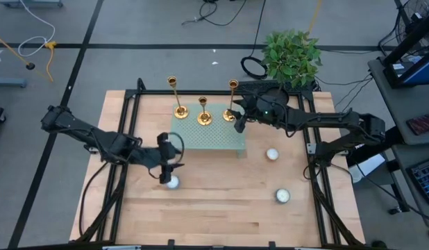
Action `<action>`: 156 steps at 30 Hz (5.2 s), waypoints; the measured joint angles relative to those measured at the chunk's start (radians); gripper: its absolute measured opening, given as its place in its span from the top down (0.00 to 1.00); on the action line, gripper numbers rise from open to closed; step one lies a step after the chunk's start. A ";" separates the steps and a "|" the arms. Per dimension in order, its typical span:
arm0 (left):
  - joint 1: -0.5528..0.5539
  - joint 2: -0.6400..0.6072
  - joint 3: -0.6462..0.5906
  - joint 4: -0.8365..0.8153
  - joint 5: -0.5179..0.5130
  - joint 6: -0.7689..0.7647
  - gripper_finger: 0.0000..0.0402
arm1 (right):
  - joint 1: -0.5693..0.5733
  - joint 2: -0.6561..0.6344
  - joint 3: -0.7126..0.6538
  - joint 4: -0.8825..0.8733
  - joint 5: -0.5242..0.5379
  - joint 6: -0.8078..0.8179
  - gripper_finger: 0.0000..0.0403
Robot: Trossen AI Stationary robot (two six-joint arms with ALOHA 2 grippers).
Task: Pick & Place candle stick holders
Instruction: Put the left blue scented candle on top of the shelf, then put the orange scented candle on top of the shelf
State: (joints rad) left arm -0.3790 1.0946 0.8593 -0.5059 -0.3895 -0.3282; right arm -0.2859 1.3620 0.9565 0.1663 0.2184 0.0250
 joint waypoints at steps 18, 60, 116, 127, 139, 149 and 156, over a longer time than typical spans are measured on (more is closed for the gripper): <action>-0.270 0.353 0.000 -0.096 0.059 -0.385 0.46 | 0.061 -0.001 0.000 -0.091 0.066 0.038 0.50; -0.269 0.505 0.000 -0.101 0.048 -0.463 0.97 | 0.186 -0.001 0.000 -0.142 0.067 0.039 0.50; 0.522 0.242 0.328 -0.439 0.340 -0.225 0.98 | 0.284 -0.001 0.000 -0.141 0.065 0.034 0.50; 0.523 0.242 0.328 -0.432 0.339 -0.225 0.87 | 0.284 -0.001 0.000 -0.141 0.065 0.034 0.50; 0.507 0.219 0.328 -0.432 0.337 -0.184 0.74 | 0.369 -0.048 0.000 -0.237 0.065 0.043 0.50; 0.471 0.155 0.328 -0.330 0.337 -0.096 0.74 | 0.563 -0.094 0.001 -0.512 0.063 0.164 0.50; 0.408 0.143 0.328 -0.192 0.336 0.073 0.74 | 0.677 -0.093 0.001 -0.664 0.076 0.225 0.50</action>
State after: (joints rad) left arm 0.0287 1.2376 1.1873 -0.6982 -0.0534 -0.2553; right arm 0.3909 1.2691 0.9573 -0.4981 0.2948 0.2500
